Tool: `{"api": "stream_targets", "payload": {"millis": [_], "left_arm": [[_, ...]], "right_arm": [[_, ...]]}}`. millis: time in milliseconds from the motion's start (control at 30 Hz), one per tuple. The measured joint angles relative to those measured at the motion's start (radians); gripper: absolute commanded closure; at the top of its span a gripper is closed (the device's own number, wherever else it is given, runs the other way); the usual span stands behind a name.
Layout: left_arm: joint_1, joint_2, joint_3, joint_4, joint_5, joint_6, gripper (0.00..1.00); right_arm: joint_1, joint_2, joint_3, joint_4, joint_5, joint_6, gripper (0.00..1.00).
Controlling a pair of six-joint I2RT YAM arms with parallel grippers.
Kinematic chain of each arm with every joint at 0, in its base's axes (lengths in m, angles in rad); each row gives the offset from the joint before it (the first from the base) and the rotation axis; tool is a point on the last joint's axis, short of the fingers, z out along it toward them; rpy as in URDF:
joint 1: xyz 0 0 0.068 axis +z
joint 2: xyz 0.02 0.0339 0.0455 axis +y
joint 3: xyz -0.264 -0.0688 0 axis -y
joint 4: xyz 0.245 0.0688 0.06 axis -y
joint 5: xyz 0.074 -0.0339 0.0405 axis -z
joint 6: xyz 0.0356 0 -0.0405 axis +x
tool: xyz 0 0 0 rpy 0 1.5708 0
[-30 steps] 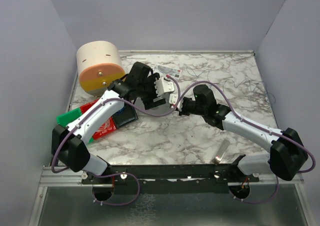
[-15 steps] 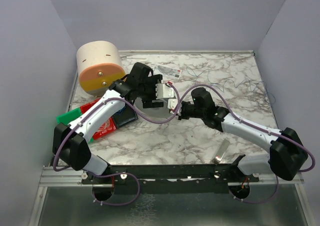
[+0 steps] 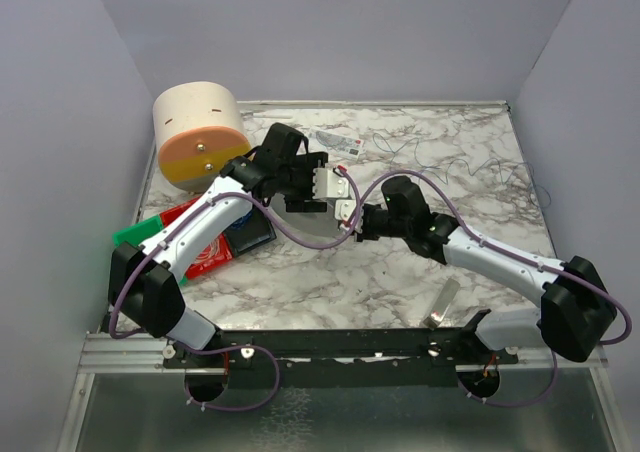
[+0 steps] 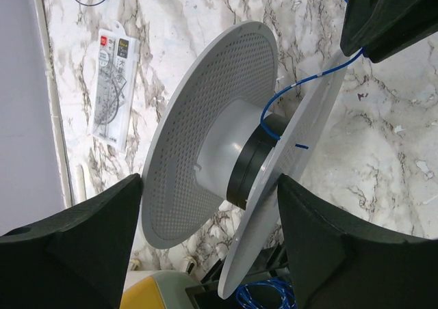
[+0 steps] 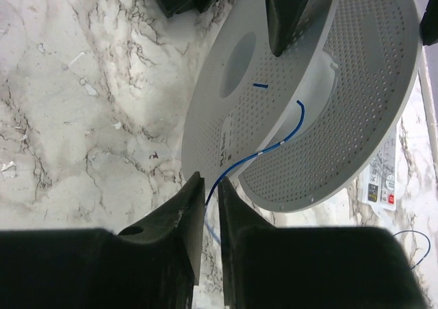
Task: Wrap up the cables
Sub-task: Place the cable at the center of the board.
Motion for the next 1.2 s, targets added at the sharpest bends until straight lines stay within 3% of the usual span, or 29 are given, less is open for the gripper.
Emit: {"api": "stream_targets", "payload": {"millis": [300, 733, 967, 1200], "left_arm": [[0.003, -0.002, 0.0, -0.003, 0.013, 0.003, 0.28], [0.018, -0.016, 0.0, -0.014, 0.029, -0.035, 0.29], [0.027, -0.016, 0.0, -0.015, 0.029, -0.047, 0.45], [0.027, -0.016, 0.0, -0.015, 0.027, -0.048, 0.51]], "right_arm": [[0.001, 0.0, 0.027, -0.055, -0.014, 0.001, 0.66], [0.009, 0.025, 0.109, -0.161, -0.067, 0.034, 0.65], [0.016, 0.055, 0.136, -0.166, -0.045, 0.033, 0.65], [0.016, 0.055, 0.137, -0.165, -0.019, 0.023, 0.64]]}}
